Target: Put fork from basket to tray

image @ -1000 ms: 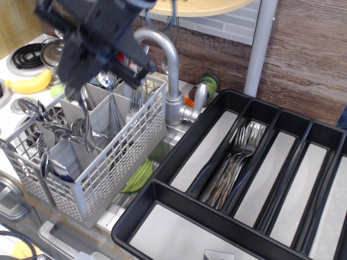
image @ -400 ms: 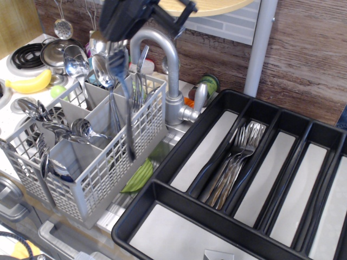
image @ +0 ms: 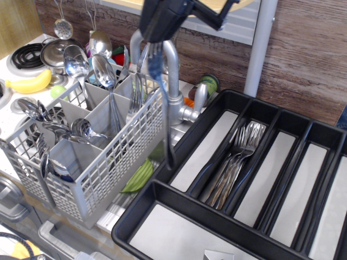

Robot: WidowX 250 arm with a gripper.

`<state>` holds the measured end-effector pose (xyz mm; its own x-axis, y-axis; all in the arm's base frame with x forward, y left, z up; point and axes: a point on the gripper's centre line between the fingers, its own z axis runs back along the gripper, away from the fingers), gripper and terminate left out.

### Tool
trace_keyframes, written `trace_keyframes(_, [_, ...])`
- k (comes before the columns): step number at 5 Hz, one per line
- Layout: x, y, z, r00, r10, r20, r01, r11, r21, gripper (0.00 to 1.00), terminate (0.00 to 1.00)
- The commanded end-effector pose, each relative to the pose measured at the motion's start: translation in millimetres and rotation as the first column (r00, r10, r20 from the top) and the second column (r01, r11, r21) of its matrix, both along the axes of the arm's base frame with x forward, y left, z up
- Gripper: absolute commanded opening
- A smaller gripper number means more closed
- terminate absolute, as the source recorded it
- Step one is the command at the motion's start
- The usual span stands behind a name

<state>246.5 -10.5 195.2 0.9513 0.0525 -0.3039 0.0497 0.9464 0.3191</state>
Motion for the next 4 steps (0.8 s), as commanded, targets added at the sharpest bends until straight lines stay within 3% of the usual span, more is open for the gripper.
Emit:
trace_keyframes(1, [15.3, -6.3, -0.1, 0.998, 0.004, 0.061, -0.003, 1.000, -0.025, 0.00, 0.00])
trace_keyframes(2, [15.9, -13.2, -16.3, 0.993, -0.003, 0.120, 0.003, 1.000, -0.004, 0.00, 0.00])
trace_keyframes(4, [25.2, -8.7, -49.0, 0.989, -0.002, 0.145, 0.022, 0.991, -0.133, 0.00, 0.00])
